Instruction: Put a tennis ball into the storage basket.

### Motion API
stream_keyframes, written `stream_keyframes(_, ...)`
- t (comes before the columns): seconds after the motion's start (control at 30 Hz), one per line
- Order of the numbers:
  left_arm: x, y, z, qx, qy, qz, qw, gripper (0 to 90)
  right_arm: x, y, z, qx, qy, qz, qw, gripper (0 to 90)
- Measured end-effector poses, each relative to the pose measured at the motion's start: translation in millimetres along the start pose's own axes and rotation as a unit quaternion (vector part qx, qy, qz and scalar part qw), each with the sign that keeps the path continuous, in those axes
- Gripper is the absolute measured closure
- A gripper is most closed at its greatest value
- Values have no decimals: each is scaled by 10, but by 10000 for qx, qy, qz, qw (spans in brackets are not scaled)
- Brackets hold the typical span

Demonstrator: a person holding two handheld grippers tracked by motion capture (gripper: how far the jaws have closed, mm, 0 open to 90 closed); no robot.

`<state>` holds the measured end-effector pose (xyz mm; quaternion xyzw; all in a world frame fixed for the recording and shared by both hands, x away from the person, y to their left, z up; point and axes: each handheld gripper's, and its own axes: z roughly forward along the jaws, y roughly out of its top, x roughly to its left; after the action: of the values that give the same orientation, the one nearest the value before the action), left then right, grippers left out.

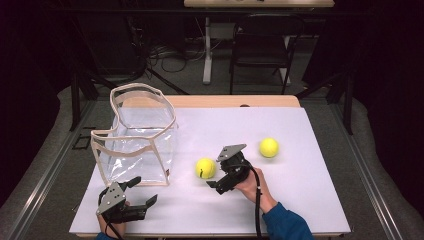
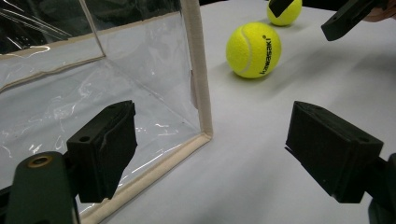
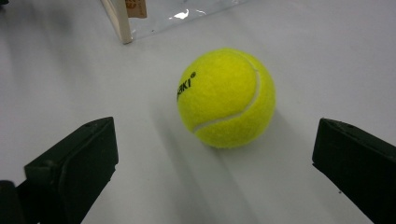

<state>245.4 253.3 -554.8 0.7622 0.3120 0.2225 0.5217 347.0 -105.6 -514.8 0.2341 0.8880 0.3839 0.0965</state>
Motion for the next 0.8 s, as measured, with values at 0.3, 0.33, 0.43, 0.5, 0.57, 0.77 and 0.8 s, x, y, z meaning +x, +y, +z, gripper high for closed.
stream_keyframes(0.3, 1, 2, -9, -15, -6, 27, 10000, 159, -18, 125, 150, 167, 53, -113, 9998, 0)
stream_keyframes(0.33, 2, 1, -6, -14, -6, 26, 10000, 159, -22, 136, 168, 200, 43, -108, 9997, 0)
stream_keyframes(0.43, 11, -4, 4, -8, -22, -21, 10000, 160, -43, 157, 216, 260, 69, -58, 9996, 0)
stream_keyframes(0.5, 11, -5, -3, -12, -21, -24, 10000, 160, -61, 176, 252, 318, 70, -49, 9995, 0)
stream_keyframes(0.57, 4, -1, -7, -28, -27, 9, 10000, 159, -67, 203, 293, 405, 23, -71, 9992, 0)
stream_keyframes(0.77, 7, -8, 0, 16, -36, -49, 10000, 160, -96, 218, 382, 514, 73, -57, 9986, 0)
stream_keyframes(0.8, 8, -9, -9, 10, -22, -51, 10000, 160, -94, 222, 398, 526, 81, -56, 9986, 0)
